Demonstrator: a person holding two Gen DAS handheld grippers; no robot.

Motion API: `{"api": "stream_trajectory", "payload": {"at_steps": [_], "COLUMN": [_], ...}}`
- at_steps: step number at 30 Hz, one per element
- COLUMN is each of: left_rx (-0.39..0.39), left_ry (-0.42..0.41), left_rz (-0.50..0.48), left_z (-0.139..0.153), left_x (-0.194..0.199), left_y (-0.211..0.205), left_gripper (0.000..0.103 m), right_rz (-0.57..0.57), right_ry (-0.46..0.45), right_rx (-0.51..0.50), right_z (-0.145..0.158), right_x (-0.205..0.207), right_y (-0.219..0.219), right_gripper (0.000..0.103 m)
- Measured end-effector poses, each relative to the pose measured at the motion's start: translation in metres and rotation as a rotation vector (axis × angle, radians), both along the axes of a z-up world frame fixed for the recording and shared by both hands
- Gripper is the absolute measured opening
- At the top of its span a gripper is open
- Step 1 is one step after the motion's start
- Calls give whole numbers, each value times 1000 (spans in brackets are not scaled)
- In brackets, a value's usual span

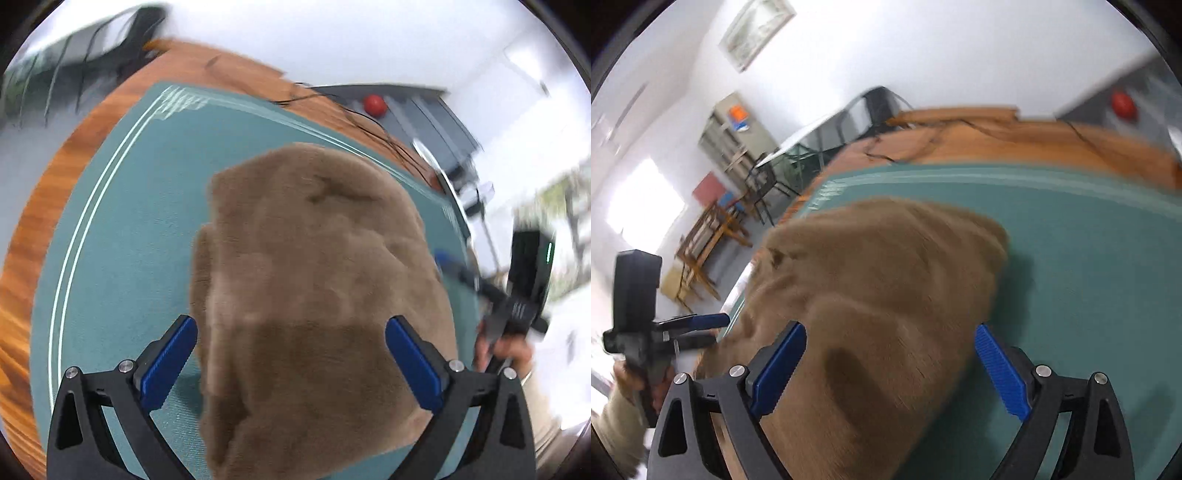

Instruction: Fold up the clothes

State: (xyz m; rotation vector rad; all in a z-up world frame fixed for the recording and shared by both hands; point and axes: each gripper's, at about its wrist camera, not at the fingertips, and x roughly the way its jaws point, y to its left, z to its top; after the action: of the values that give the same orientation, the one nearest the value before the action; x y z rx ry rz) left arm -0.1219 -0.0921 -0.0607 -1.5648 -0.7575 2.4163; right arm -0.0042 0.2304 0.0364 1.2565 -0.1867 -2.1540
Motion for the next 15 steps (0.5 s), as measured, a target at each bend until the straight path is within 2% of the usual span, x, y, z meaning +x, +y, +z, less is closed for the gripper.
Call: {"api": "stream_trajectory", "payload": {"at_steps": [6, 10, 12, 15], "left_rx": [195, 177, 200, 221], "left_ry": [-54, -75, -108, -107], "left_rz": [36, 18, 1, -41], "left_z": [-33, -46, -56, -58], "left_x": [-22, -41, -49, -54], "left_y": [-19, -19, -20, -21], "left_gripper": [102, 102, 102, 102], "right_rz": [-37, -16, -16, -19], "right_ry": [-111, -156, -180, -210], "right_rx": [-90, -135, -161, -201], "right_z": [-22, -31, -37, -45], "right_x": [6, 6, 4, 1], "right_y": [16, 12, 12, 13], "right_gripper": [95, 95, 95, 96]}}
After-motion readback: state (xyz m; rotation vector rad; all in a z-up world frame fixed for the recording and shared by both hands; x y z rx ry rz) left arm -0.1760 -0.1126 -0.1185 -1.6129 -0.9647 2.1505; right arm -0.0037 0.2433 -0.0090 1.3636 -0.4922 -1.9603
